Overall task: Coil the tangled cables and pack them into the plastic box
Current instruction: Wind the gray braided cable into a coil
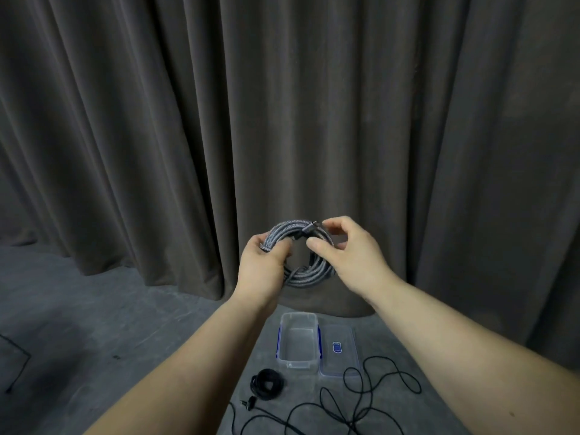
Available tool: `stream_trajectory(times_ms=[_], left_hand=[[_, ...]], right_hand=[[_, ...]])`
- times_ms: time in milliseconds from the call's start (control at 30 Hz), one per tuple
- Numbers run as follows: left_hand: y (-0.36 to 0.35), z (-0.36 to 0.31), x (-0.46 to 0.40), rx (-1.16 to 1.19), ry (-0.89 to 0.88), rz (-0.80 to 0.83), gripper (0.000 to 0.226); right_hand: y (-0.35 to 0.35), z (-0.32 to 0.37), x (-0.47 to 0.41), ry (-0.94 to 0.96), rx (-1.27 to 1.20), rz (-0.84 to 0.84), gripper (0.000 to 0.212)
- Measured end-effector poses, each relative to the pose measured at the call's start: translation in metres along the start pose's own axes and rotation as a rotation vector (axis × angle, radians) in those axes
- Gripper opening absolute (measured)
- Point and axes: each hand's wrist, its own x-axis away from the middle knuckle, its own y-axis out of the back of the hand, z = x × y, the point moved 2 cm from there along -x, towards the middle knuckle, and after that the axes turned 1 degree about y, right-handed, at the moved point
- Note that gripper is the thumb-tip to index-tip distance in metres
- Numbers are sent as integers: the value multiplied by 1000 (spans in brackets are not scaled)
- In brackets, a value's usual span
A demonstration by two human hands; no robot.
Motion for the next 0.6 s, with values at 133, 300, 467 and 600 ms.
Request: stream_trajectory(times_ms=[133,300,467,600], left_hand=[[-7,-5,7,-68,-53,47,32],[-9,-8,10,-61,-33,144,8],[-5,-8,14,123,159,284,7],[3,-6,13,-66,189,340,7]], right_hand=[[-3,4,2,11,-178,26,31],[-1,7,3,49,-278,-37,13],[1,5,2,5,-386,27,6],[0,-2,0,-58,-408,107,24]])
